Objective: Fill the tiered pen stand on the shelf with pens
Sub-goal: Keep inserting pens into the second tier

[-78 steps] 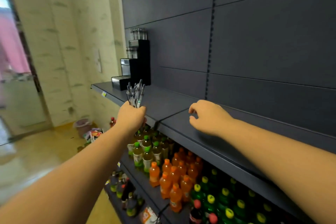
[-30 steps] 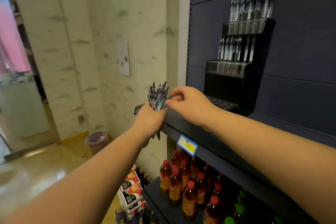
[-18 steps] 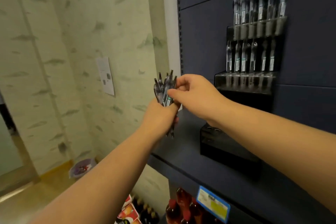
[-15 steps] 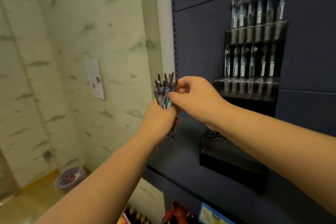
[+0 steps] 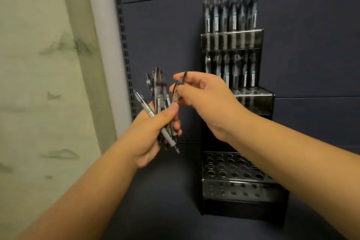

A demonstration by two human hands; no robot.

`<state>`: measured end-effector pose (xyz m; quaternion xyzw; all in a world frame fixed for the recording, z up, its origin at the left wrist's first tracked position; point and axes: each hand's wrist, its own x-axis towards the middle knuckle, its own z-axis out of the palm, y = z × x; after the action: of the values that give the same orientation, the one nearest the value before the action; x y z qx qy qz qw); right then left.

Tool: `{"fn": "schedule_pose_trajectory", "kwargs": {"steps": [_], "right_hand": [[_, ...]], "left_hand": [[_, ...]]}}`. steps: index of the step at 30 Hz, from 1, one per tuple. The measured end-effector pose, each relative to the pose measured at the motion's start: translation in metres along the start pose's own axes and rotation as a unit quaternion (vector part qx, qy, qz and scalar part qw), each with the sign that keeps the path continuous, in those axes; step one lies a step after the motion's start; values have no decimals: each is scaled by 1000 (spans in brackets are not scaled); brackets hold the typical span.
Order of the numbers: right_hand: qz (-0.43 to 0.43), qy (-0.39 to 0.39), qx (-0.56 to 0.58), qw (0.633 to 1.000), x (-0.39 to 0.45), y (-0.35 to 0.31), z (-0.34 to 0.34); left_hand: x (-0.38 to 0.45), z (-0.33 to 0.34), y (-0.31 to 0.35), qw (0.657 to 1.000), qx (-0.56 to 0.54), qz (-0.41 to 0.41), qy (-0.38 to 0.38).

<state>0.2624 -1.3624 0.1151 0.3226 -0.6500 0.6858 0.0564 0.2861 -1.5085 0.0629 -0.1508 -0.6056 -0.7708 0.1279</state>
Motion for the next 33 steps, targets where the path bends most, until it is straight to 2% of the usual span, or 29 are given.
{"fn": "schedule_pose_trajectory", "kwargs": {"steps": [3,7,12,17,21,26,33], "right_hand": [[-15,32,4,999,-4,-2,0],[-83,76,-42,993,-15,-9,0],[-149,189,31,970,-2,-36,-34],[-270,275,-96,918,-2,-80,-108],[-222,289,-170,916,15,-82,-137],[-161,241,-209,934,35,-54,-140],[-149,230,-226,935,47,-34,-137]], "left_hand": [[15,-6,0,993,-114,-37,-16],[30,-4,4,983,-169,-75,-12],[51,-3,16,959,-259,-107,51],[70,8,-6,977,-85,-65,186],[79,24,-42,967,52,-24,248],[64,27,-62,937,262,9,231],[53,17,-74,915,350,-23,200]]}}
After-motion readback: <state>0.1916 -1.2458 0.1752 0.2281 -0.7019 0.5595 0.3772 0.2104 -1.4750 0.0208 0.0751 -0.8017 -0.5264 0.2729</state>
